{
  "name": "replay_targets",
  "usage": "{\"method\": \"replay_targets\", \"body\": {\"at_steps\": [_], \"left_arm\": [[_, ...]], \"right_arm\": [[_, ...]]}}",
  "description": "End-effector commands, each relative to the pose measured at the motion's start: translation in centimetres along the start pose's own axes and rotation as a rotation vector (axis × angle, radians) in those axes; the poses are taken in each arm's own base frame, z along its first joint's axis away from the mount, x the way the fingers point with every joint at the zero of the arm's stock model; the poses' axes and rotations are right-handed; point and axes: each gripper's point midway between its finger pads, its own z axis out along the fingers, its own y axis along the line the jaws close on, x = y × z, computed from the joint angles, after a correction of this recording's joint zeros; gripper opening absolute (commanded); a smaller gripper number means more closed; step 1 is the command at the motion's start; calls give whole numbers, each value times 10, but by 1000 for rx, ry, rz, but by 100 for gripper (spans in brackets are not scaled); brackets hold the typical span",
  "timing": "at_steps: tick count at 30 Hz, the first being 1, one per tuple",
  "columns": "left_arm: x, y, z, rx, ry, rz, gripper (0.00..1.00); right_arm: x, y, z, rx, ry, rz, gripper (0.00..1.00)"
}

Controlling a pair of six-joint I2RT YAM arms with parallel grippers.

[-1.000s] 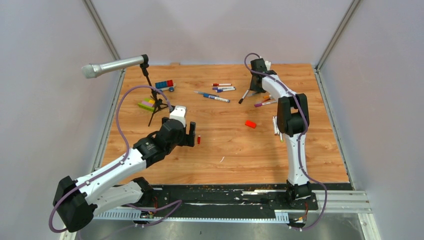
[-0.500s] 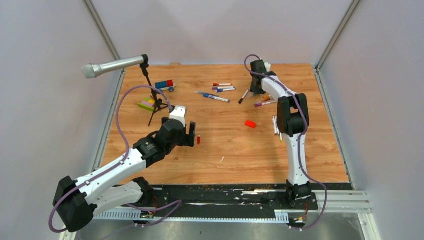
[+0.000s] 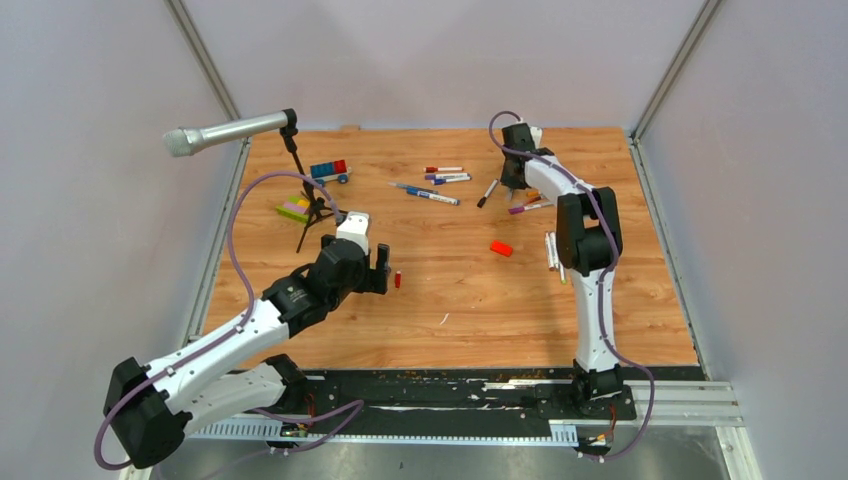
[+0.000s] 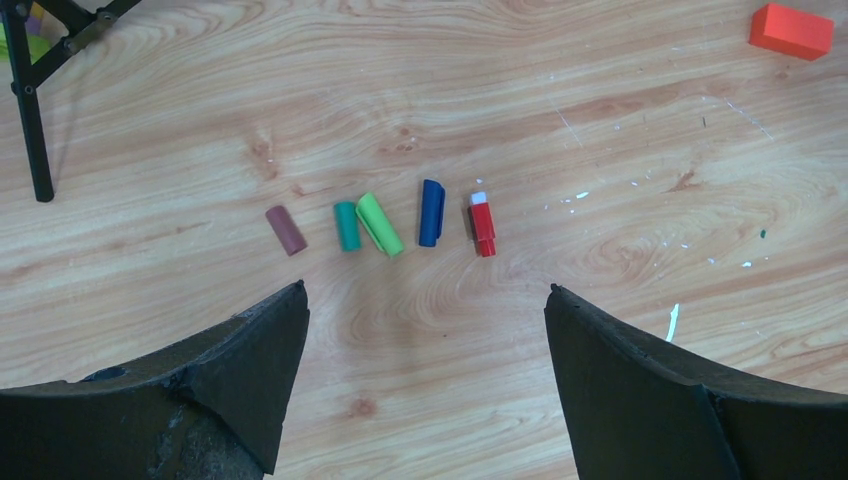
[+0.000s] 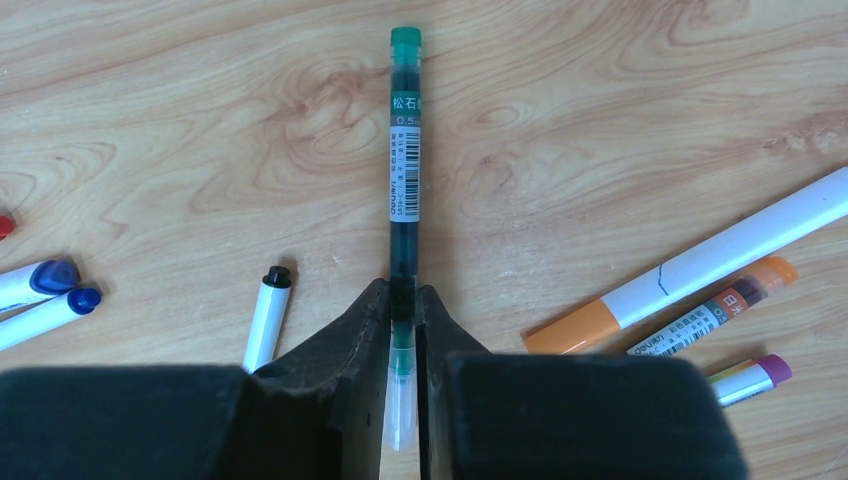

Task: Open the pen caps
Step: Pick up the pen from the center of the board.

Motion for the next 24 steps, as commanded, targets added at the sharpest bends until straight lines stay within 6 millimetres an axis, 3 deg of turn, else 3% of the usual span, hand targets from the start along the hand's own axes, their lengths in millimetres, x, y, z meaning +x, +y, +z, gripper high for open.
{"method": "replay_targets", "body": {"at_steps": [1, 11, 24], "left_arm": [[-20, -2, -7, 6, -57, -32, 93], [-21, -2, -11, 18, -61, -48, 93], [-25, -12, -12, 64, -66, -73, 93]], "right_arm": [[25, -1, -7, -20, 78, -7, 12], [19, 6, -12, -67, 71, -40, 7], [-28, 20, -33, -155, -40, -133, 4]]}}
